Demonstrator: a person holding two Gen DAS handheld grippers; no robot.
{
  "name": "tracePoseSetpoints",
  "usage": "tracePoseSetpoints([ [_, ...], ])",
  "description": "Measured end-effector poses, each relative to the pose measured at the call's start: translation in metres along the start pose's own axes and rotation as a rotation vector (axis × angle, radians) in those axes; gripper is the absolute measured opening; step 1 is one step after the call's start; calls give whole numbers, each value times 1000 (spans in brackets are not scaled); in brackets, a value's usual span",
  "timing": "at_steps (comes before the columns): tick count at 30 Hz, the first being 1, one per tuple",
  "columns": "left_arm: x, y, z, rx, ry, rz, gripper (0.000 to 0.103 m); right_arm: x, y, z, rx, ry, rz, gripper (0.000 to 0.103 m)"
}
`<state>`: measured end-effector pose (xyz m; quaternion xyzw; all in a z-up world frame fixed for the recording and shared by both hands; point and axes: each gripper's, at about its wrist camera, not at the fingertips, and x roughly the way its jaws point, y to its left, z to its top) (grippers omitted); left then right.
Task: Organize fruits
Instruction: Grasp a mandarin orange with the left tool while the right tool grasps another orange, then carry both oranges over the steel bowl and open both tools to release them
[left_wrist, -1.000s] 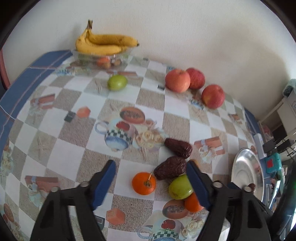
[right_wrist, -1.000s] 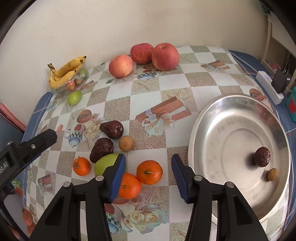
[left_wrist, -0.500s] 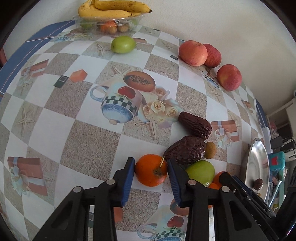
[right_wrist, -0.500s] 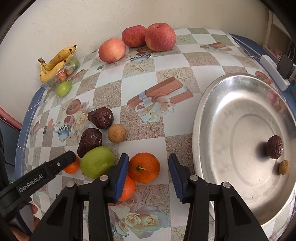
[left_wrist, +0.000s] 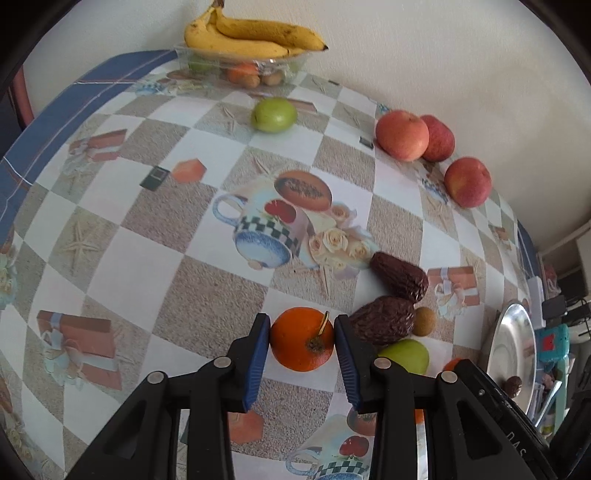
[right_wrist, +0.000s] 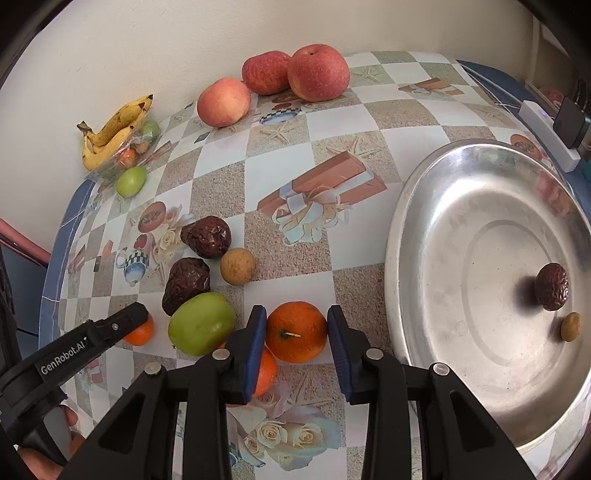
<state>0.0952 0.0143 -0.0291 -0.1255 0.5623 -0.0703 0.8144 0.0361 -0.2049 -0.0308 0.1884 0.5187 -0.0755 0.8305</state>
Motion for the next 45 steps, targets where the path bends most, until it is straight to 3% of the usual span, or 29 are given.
tracePoseSetpoints([
  [10,-34,-4,13,4,-87,-14,38,-38,3,11,7,-99,-5,35],
  [19,-53,-19,9,53,-131,-31,38,-49,3,9,16,-95,-17,35],
  [29,-51,-37,0,115,-124,-25,38,-54,-8,9,47,-92,-10,35],
  [39,-47,-61,-13,181,-104,-39,38,-60,-42,9,108,-95,-126,35],
  [45,-45,-89,-28,275,-101,-54,38,-69,-71,10,174,-111,-180,35],
])
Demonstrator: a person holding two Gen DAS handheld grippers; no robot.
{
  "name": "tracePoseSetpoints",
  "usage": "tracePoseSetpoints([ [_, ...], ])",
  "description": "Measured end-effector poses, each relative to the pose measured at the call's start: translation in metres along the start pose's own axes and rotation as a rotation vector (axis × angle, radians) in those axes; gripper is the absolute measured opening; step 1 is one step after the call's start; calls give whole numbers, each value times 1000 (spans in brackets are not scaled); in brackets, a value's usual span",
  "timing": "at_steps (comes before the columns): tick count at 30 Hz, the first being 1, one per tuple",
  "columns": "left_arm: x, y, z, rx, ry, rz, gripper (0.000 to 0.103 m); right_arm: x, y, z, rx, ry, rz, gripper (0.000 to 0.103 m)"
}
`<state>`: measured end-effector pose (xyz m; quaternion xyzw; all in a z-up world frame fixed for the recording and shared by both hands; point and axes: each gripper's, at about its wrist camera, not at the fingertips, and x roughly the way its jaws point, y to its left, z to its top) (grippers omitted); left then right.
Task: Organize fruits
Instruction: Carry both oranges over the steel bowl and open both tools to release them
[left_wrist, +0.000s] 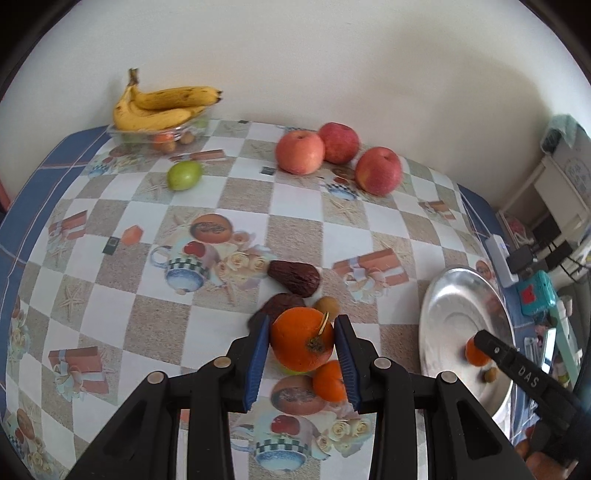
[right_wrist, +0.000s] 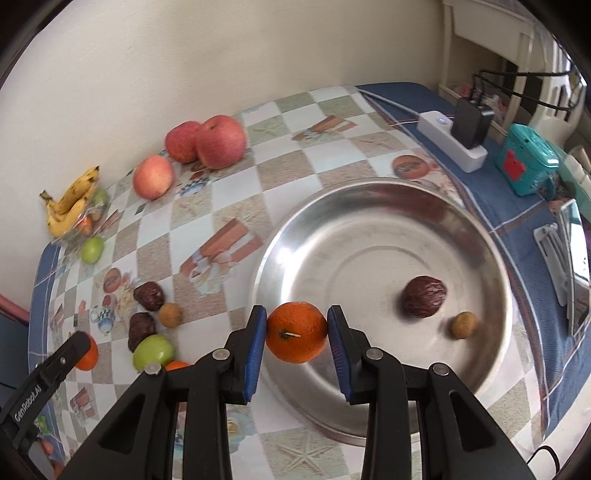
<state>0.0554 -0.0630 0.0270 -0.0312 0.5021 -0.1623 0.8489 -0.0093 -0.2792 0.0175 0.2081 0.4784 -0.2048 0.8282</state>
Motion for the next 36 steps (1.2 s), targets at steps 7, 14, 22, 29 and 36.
tracePoseSetpoints([
  [7,5,-58,-15,141,9,-75,38,-7,-31,6,76,-17,-36,35],
  [14,15,-107,-26,248,0,-164,38,-15,-44,8,105,-34,-33,35],
  [22,41,-122,-34,275,44,-191,38,-10,-51,8,126,-18,-26,36],
  [29,45,-130,-40,312,46,-181,38,-5,-51,8,127,4,-24,36],
  [36,44,-133,-40,324,41,-188,39,-4,-51,7,126,9,-27,36],
])
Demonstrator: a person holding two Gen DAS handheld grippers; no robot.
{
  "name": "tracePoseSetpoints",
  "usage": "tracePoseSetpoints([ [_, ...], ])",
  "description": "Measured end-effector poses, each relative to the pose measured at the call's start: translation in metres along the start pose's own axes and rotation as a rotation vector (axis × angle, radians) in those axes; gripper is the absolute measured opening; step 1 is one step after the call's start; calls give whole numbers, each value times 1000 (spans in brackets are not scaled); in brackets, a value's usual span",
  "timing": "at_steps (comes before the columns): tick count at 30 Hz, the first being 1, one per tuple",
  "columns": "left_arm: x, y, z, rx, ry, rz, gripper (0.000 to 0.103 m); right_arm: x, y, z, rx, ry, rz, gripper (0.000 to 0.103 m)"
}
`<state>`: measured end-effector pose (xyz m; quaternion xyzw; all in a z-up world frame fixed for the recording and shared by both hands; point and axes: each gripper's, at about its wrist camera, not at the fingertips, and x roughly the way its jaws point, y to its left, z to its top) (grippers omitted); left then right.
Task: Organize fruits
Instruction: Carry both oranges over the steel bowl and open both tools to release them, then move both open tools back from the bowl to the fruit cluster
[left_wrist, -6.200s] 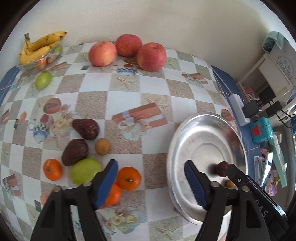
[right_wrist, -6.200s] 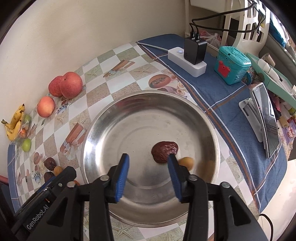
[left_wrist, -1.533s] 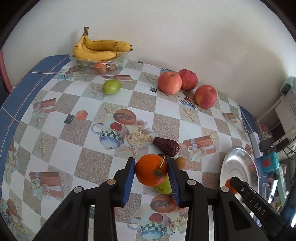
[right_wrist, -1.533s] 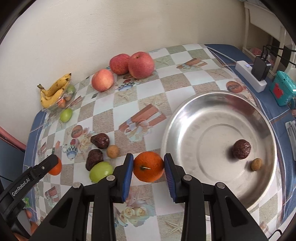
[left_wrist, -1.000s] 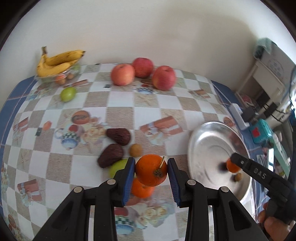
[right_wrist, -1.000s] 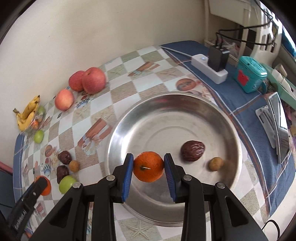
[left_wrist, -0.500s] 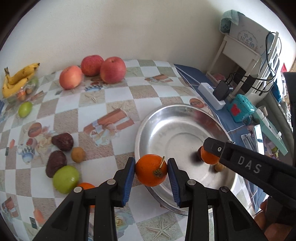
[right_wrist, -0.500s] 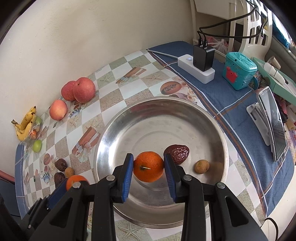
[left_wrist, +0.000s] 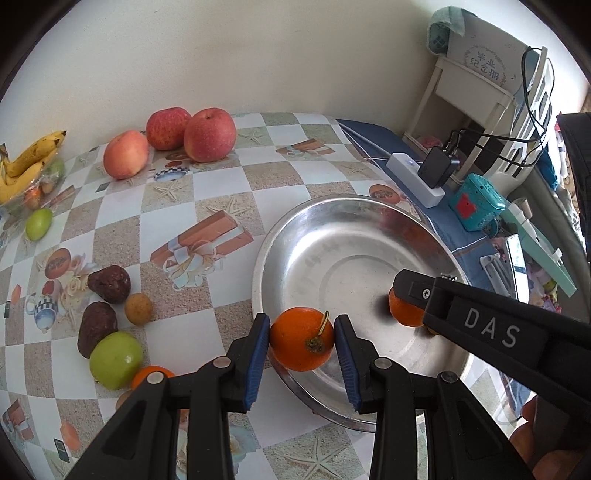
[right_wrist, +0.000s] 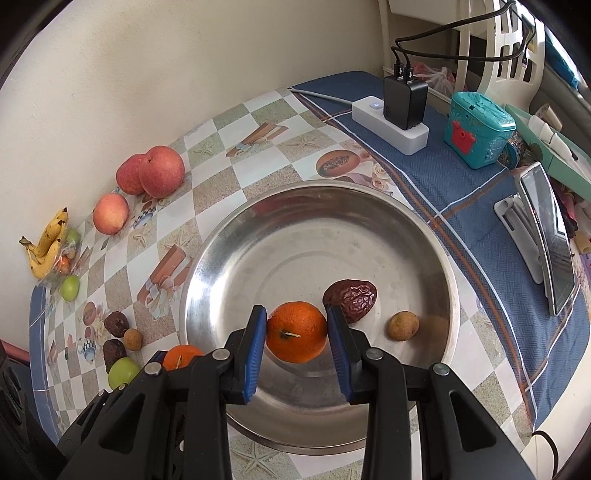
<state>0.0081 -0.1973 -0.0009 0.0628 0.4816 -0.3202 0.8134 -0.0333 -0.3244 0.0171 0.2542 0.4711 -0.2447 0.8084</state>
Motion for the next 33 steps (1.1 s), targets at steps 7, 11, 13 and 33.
tracePoseSetpoints([
  [7,-2,-1,1,7,-1,-5,40,2,0,0,0,9,-10,36],
  [11,-3,-3,1,13,-5,-5,40,3,0,0,0,11,-11,36],
  [13,-3,-3,1,12,-4,-4,40,2,0,0,1,5,-12,36],
  [33,-17,55,5,-185,23,93,40,1,6,-2,-36,9,-28,36],
])
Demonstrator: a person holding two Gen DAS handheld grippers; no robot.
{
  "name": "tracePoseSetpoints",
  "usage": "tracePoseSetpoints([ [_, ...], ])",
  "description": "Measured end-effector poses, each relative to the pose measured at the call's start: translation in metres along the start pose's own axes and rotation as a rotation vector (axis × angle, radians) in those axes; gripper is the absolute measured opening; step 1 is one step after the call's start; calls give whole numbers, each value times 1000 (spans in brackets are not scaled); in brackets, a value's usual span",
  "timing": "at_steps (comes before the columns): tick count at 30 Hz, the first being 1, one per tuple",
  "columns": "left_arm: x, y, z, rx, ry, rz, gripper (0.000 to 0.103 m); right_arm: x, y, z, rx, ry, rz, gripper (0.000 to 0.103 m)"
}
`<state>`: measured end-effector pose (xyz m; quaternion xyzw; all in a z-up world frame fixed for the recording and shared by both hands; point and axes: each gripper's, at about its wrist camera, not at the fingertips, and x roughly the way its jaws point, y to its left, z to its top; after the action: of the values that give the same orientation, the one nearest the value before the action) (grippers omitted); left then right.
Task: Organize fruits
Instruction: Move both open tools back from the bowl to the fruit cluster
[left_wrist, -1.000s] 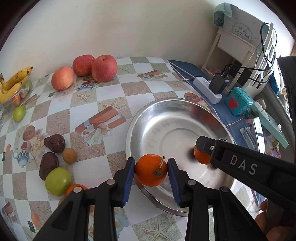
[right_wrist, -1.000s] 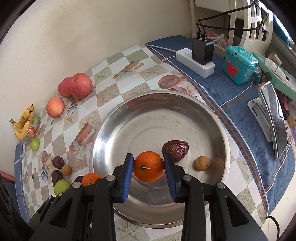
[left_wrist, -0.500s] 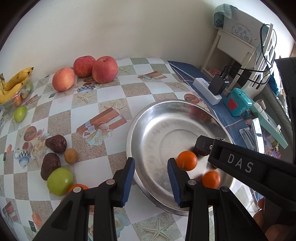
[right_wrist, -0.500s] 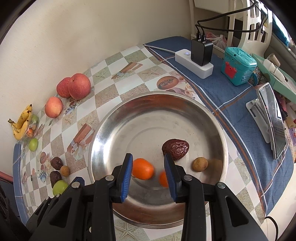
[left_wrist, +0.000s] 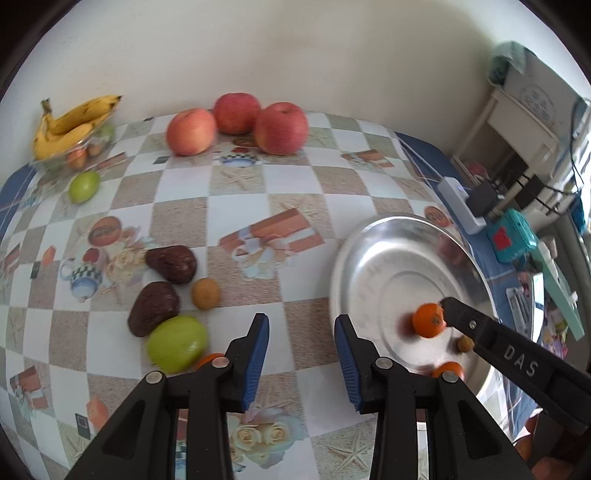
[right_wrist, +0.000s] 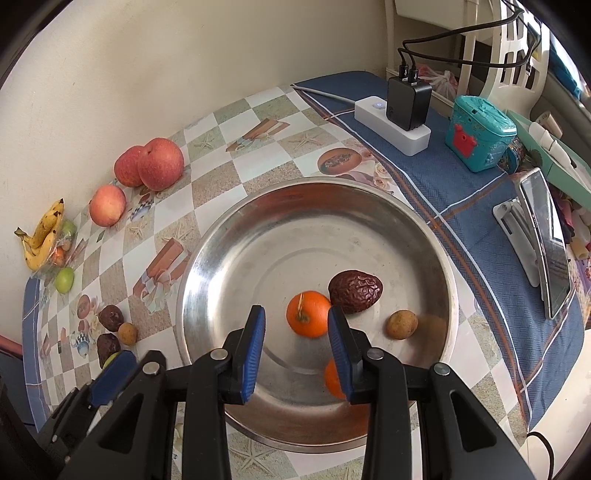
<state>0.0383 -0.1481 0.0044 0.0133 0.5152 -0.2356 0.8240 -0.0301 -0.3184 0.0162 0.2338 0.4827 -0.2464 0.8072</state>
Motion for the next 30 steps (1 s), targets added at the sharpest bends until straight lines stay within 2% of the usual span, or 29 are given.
tracePoseSetpoints([
  [4,-5,24,2,-65,12,60,40,1,9,-3,-34,7,3,36],
  [11,-21,64,4,-166,-6,118,40,-3,33,-10,-117,2,13,36],
  [19,-30,80,5,-214,-15,114,40,-10,43,-13,-149,-15,15,36],
  [21,-29,80,5,-213,-8,121,47,-9,43,-14,-149,-12,12,36],
  [23,-27,79,4,-210,0,129,75,-8,43,-14,-151,-11,8,36],
  [25,-26,79,4,-211,0,138,78,-8,42,-14,-152,-14,3,39],
  [26,-26,79,3,-209,2,149,82,-7,42,-14,-154,-15,-1,45],
  [27,-25,80,3,-209,5,162,87,-7,42,-14,-154,-18,-4,60],
  [28,-23,81,2,-209,6,178,99,-7,41,-14,-153,-21,-6,70],
  [29,-23,83,0,-213,3,197,103,-7,41,-14,-153,-23,-7,72],
  [30,-22,84,-1,-213,-2,213,103,-7,41,-14,-155,-27,-10,75],
])
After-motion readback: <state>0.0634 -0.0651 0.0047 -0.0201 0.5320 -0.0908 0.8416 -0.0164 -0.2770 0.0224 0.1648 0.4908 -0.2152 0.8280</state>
